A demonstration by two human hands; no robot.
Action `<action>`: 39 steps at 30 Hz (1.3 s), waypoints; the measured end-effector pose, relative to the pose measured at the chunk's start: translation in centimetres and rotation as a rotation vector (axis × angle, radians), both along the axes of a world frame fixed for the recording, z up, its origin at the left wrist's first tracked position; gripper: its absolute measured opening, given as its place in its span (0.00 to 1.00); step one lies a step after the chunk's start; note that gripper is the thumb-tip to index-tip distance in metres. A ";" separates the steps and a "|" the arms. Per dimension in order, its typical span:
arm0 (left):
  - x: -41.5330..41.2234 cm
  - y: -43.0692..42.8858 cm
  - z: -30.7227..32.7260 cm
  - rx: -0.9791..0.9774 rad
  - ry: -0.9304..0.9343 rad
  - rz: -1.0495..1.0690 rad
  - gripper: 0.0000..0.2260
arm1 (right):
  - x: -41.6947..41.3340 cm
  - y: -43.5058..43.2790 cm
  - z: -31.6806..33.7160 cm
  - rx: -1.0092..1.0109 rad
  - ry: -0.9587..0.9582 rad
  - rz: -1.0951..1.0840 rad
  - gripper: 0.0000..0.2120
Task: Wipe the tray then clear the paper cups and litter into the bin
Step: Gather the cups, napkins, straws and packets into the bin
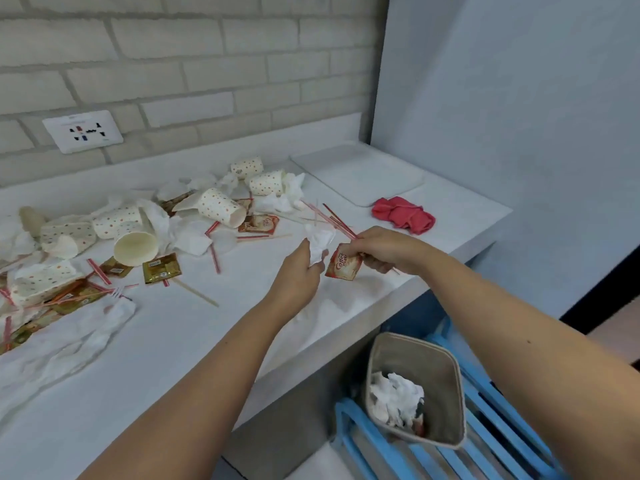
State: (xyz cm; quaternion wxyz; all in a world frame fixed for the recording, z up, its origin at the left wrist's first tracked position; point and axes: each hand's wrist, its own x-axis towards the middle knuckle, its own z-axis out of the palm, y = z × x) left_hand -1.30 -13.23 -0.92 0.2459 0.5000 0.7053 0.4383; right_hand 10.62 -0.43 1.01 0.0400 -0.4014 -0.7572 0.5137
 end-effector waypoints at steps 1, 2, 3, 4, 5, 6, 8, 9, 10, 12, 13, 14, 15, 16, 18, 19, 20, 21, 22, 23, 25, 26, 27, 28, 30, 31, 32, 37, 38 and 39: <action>1.4 0.7 0.2 0.003 -0.019 -0.022 0.13 | 1.5 0.5 -0.1 -0.036 -0.003 -0.008 0.12; 2.6 1.2 0.4 0.014 -0.035 -0.041 0.12 | 2.9 1.0 -0.2 -0.071 0.000 -0.015 0.13; 3.9 1.9 0.4 0.022 -0.057 -0.063 0.10 | 4.6 1.4 -0.3 -0.100 0.010 -0.034 0.13; 5.1 2.4 0.2 0.029 -0.084 -0.082 0.08 | 6.1 1.7 -0.5 -0.125 0.021 -0.054 0.13; 6.1 3.0 -0.2 0.031 -0.113 -0.094 0.07 | 7.7 1.9 -0.8 -0.147 0.029 -0.077 0.13; 7.0 3.4 -0.7 0.031 -0.139 -0.099 0.07 | 9.1 2.1 -1.5 -0.169 0.029 -0.101 0.13; 8.6 4.1 -1.8 0.018 -0.171 -0.108 0.07 | 12.0 2.2 -3.4 -0.216 -0.011 -0.146 0.12; 9.3 4.2 -2.3 0.015 -0.181 -0.110 0.07 | 13.2 2.0 -4.5 -0.250 -0.042 -0.162 0.12; 9.8 4.2 -2.8 0.013 -0.190 -0.111 0.07 | 14.4 1.9 -5.8 -0.292 -0.074 -0.174 0.12; 10.9 4.3 -3.7 0.001 -0.206 -0.111 0.08 | 16.8 1.4 -8.4 -0.370 -0.156 -0.190 0.11; 11.3 4.4 -4.2 -0.002 -0.212 -0.107 0.09 | 17.9 1.2 -9.6 -0.396 -0.208 -0.197 0.11; 11.7 4.5 -4.6 -0.002 -0.215 -0.099 0.10 | 18.9 0.9 -10.9 -0.418 -0.266 -0.205 0.11; 12.0 4.6 -5.0 -0.005 -0.216 -0.091 0.11 | 19.7 0.7 -12.1 -0.441 -0.330 -0.210 0.11; 12.2 4.7 -5.4 -0.006 -0.222 -0.085 0.11 | 20.1 0.4 -13.2 -0.460 -0.402 -0.199 0.12; 12.7 5.0 -6.1 -0.009 -0.234 -0.088 0.09 | 20.3 0.0 -15.0 -0.473 -0.577 -0.149 0.15; 12.9 5.1 -6.4 -0.013 -0.235 -0.091 0.09 | 20.2 -0.3 -15.7 -0.459 -0.665 -0.125 0.16; 13.1 5.2 -6.7 -0.016 -0.233 -0.092 0.09 | 19.8 -0.5 -16.2 -0.443 -0.734 -0.111 0.16; 13.3 5.2 -6.9 -0.017 -0.229 -0.094 0.10 | 19.3 -0.6 -16.5 -0.427 -0.780 -0.107 0.16; 13.5 5.2 -7.1 -0.019 -0.225 -0.095 0.10 | 18.8 -0.7 -16.7 -0.404 -0.813 -0.096 0.16; 13.6 5.2 -7.3 -0.020 -0.219 -0.095 0.11 | 18.2 -0.9 -17.0 -0.373 -0.845 -0.080 0.15; 13.8 5.2 -7.8 -0.017 -0.202 -0.089 0.12 | 17.2 -1.1 -17.7 -0.293 -0.862 -0.063 0.15; 13.8 5.3 -8.0 -0.017 -0.197 -0.086 0.12 | 16.6 -1.0 -18.4 -0.277 -0.843 -0.079 0.14; 13.8 5.3 -8.3 -0.018 -0.199 -0.081 0.12 | 16.1 -1.0 -18.7 -0.273 -0.822 -0.095 0.13; 13.7 5.3 -8.5 -0.018 -0.207 -0.076 0.12 | 15.7 -0.9 -19.0 -0.245 -0.800 -0.084 0.15; 13.7 5.3 -8.9 -0.034 -0.217 -0.068 0.11 | 15.3 -0.2 -19.2 -0.121 -0.741 -0.020 0.19; 13.8 5.4 -9.1 -0.038 -0.215 -0.063 0.13 | 15.1 0.0 -18.8 -0.056 -0.680 0.005 0.19; 13.9 5.5 -9.3 -0.033 -0.212 -0.059 0.14 | 14.9 0.2 -18.0 -0.022 -0.584 0.001 0.19; 14.9 6.4 -10.3 0.016 -0.273 -0.040 0.17 | 14.3 0.0 -13.4 -0.374 0.131 -0.045 0.17; 15.2 6.6 -10.5 0.023 -0.288 -0.045 0.18 | 14.3 -0.1 -12.8 -0.401 0.181 -0.022 0.16; 15.5 6.7 -10.7 0.041 -0.299 -0.047 0.18 | 14.3 -0.1 -12.5 -0.411 0.200 -0.007 0.15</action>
